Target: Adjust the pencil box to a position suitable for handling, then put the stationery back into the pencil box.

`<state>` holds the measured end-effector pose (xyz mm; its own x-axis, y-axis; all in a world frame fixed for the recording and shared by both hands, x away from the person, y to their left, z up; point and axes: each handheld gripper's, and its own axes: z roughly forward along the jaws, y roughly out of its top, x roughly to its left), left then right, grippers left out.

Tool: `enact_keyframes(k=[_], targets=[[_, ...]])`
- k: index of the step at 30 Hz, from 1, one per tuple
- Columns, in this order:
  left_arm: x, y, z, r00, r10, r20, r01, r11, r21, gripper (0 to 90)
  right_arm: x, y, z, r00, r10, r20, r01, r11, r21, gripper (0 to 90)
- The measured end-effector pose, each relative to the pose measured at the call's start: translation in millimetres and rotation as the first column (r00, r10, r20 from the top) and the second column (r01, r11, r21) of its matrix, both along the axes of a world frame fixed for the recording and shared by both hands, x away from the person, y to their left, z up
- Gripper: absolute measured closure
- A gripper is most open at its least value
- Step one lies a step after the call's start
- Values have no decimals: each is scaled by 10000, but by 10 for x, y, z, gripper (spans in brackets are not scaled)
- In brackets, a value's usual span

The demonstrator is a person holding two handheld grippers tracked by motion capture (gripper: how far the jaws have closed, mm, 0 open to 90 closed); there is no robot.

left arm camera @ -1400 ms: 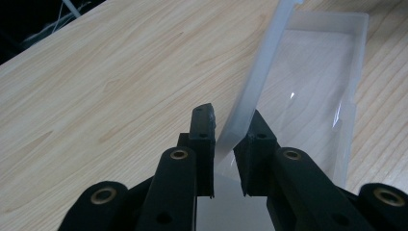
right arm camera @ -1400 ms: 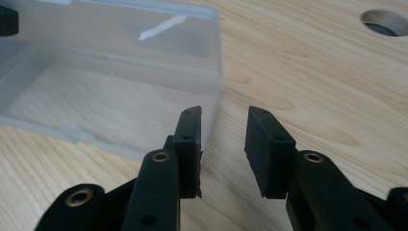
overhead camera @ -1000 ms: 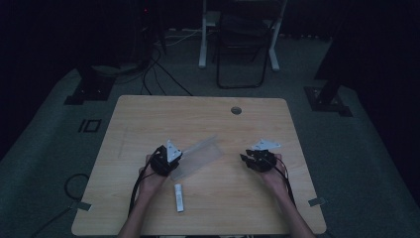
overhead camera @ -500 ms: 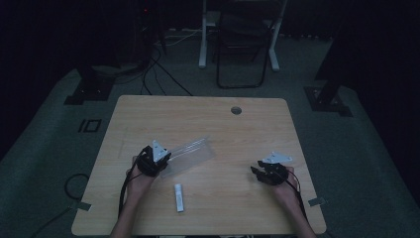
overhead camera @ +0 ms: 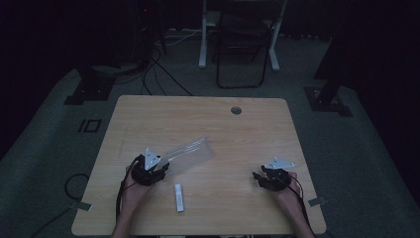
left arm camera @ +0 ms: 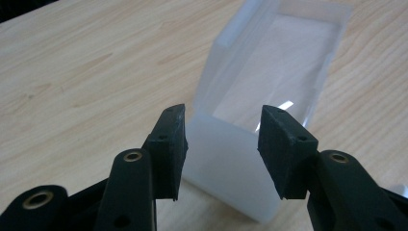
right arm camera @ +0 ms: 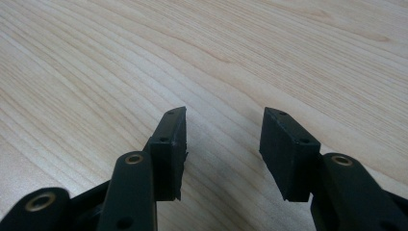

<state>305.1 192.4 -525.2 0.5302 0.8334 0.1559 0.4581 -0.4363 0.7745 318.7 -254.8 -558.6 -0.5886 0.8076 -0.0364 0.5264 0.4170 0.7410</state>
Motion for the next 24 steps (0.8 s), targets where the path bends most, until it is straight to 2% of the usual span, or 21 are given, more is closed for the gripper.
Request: enact_keyframes(k=[4,9,17,24], targets=[[-72,23,-14,9998,54,-191,-56,10000,-76,517,-6,-10,-11,10000,-34,37,34,10000,-4,519],[-164,20,21,9997,22,-226,-32,9991,-433,515,-9,-64,-35,9997,-238,-26,239,9997,68,513],[-285,-68,54,9985,-259,-492,214,9958,-892,509,3,-155,-52,9981,-613,24,612,9979,218,500],[-356,-208,53,9955,-534,-777,457,9942,-974,504,15,-184,-73,9979,-652,21,650,9968,469,484]])
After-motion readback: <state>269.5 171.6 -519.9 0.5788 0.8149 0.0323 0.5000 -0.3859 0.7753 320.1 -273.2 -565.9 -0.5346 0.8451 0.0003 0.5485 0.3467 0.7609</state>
